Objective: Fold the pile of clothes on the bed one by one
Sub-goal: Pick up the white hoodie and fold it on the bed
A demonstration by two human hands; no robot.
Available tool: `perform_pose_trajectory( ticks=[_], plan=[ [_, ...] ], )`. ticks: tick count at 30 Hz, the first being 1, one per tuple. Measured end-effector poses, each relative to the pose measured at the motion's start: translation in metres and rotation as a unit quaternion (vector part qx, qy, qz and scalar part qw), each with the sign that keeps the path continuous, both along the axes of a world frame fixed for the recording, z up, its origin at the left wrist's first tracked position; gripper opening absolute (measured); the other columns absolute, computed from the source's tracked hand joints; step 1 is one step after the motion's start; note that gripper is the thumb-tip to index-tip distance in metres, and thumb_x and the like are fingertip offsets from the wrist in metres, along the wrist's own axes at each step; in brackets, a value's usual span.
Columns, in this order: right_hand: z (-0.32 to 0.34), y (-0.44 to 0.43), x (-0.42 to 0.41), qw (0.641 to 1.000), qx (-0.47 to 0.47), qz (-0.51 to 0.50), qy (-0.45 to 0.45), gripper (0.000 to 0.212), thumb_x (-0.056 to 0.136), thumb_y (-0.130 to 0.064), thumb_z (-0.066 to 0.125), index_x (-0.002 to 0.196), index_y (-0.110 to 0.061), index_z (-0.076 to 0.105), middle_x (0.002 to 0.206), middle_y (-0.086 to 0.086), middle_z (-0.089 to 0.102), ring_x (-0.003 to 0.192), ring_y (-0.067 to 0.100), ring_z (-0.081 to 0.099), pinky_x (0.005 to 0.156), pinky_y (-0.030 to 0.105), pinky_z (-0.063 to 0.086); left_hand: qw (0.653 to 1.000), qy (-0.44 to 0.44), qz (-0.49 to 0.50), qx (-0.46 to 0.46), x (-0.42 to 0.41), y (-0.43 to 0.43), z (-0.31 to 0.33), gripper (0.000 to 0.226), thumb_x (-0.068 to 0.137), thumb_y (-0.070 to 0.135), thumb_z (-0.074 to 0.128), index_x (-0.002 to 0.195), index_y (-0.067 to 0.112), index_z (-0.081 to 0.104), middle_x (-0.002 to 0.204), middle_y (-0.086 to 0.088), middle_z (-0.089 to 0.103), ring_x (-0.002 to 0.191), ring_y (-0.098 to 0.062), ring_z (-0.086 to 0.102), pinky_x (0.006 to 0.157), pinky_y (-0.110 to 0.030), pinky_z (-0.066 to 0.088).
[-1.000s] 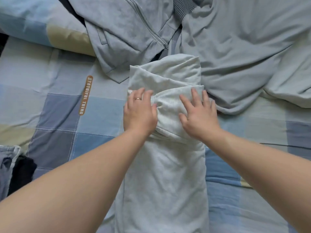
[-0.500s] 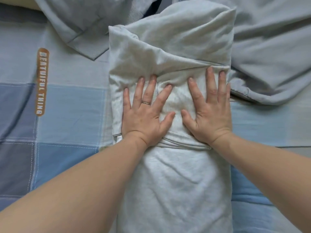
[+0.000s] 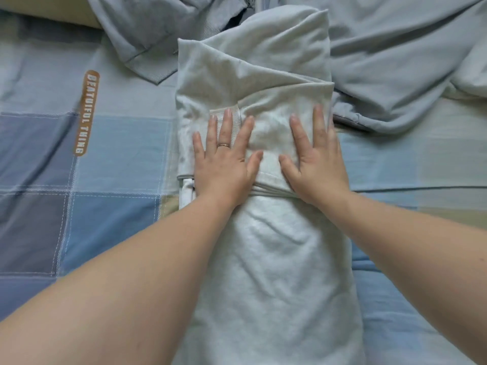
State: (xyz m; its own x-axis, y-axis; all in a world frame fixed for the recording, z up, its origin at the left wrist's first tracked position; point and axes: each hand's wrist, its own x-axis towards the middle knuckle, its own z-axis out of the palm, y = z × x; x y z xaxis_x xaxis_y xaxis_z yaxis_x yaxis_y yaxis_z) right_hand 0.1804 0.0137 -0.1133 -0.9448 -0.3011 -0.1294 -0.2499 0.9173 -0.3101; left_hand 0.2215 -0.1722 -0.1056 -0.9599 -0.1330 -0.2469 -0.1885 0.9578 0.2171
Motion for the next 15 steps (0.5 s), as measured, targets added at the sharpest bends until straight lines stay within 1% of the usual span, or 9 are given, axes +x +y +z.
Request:
perform_pose_trajectory(
  ticks=[2,4,6,8,10,12,14,15],
  plan=[
    [0.008,0.012,0.041,0.998,0.015,-0.015,-0.052,0.076,0.09,-0.06,0.03,0.159,-0.04,0.009,0.169,0.006,-0.009,0.155,0.033,-0.004,0.124,0.054,0.01,1.0,-0.009,0.004,0.018,0.042,0.01,0.002,0.067,0.101,0.061,0.019,0.158,0.04,-0.009,0.167,0.004,-0.02,0.153,-0.02,-0.022,0.122,-0.048,-0.015],
    [0.015,0.027,0.09,0.993,0.054,-0.015,-0.099,0.076,0.088,-0.064,0.023,0.159,-0.042,0.005,0.169,0.004,-0.011,0.155,0.029,-0.006,0.124,0.051,0.005,0.999,-0.018,-0.022,0.027,0.1,0.02,0.001,0.071,0.098,0.062,0.018,0.159,0.037,-0.006,0.167,0.003,-0.021,0.153,-0.02,-0.021,0.121,-0.045,-0.018],
    [0.019,0.039,0.137,0.988,0.087,-0.005,-0.124,0.079,0.085,-0.067,0.015,0.159,-0.04,0.006,0.169,0.003,-0.008,0.155,0.028,-0.008,0.124,0.052,0.004,0.998,-0.031,-0.052,0.02,0.163,0.026,-0.003,0.072,0.096,0.062,0.019,0.161,0.035,0.003,0.168,0.002,-0.015,0.154,-0.02,-0.015,0.121,-0.042,-0.018],
    [0.019,0.049,0.179,0.986,0.097,0.002,-0.137,0.08,0.085,-0.066,0.014,0.16,-0.038,0.01,0.169,0.002,-0.005,0.155,0.03,-0.007,0.123,0.054,0.006,0.996,-0.033,-0.081,-0.001,0.22,0.031,-0.007,0.071,0.097,0.059,0.022,0.161,0.031,0.011,0.169,0.0,-0.005,0.155,-0.019,-0.008,0.122,-0.043,-0.015],
    [0.019,0.058,0.217,0.986,0.09,0.001,-0.138,0.076,0.088,-0.064,0.02,0.16,-0.037,0.013,0.169,0.004,-0.006,0.155,0.032,-0.006,0.122,0.054,0.006,0.994,-0.04,-0.099,-0.01,0.264,0.035,-0.008,0.069,0.099,0.056,0.025,0.161,0.029,0.014,0.169,-0.001,0.0,0.155,-0.02,-0.005,0.124,-0.044,-0.01],
    [0.018,0.068,0.252,0.986,0.086,-0.008,-0.142,0.07,0.096,-0.058,0.033,0.16,-0.038,0.012,0.168,0.006,-0.012,0.154,0.032,-0.008,0.122,0.052,0.005,0.995,-0.034,-0.09,-0.011,0.292,0.038,-0.007,0.067,0.098,0.055,0.028,0.16,0.03,0.02,0.169,-0.002,0.005,0.156,-0.022,0.002,0.124,-0.045,-0.003],
    [0.018,0.075,0.28,0.985,0.07,-0.036,-0.153,0.071,0.099,-0.051,0.045,0.159,-0.039,0.01,0.167,0.011,-0.015,0.154,0.034,-0.008,0.123,0.05,0.006,0.999,-0.015,-0.046,-0.01,0.309,0.04,-0.006,0.066,0.096,0.055,0.03,0.159,0.032,0.025,0.169,-0.003,0.008,0.155,-0.025,0.005,0.124,-0.044,-0.001],
    [0.02,0.078,0.291,0.984,0.061,-0.057,-0.157,0.073,0.099,-0.049,0.048,0.159,-0.039,0.008,0.167,0.014,-0.014,0.154,0.035,-0.006,0.124,0.049,0.007,1.0,-0.005,-0.014,-0.009,0.314,0.04,-0.005,0.068,0.096,0.056,0.032,0.158,0.032,0.023,0.169,-0.005,0.008,0.155,-0.027,0.005,0.123,-0.044,-0.002]
  ],
)
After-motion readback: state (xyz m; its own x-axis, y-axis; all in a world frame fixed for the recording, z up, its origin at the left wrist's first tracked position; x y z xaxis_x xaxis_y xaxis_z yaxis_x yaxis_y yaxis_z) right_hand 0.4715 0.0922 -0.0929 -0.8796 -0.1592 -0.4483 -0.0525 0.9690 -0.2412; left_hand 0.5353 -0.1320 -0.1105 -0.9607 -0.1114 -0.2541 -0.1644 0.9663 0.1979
